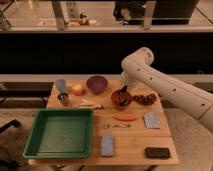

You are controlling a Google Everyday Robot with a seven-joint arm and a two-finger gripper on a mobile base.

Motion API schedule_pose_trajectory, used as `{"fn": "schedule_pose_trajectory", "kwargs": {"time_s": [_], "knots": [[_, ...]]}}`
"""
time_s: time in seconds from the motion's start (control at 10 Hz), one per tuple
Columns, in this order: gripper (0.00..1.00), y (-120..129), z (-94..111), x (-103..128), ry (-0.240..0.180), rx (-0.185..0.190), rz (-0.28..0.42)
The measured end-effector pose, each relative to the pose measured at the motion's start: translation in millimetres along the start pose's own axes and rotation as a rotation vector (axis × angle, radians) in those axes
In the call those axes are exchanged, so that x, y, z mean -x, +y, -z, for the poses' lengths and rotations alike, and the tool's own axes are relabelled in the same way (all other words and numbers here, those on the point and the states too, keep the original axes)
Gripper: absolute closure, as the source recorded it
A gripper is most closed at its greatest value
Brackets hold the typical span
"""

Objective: Place brush in red bowl

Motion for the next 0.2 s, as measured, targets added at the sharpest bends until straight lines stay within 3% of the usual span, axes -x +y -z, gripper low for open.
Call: {"fn": "schedule_pose_trajectory", "kwargs": {"time_s": [0.2], "knots": [[0.20,-0.3,-0.2,0.3,-0.002,-0.002,-0.002]]}}
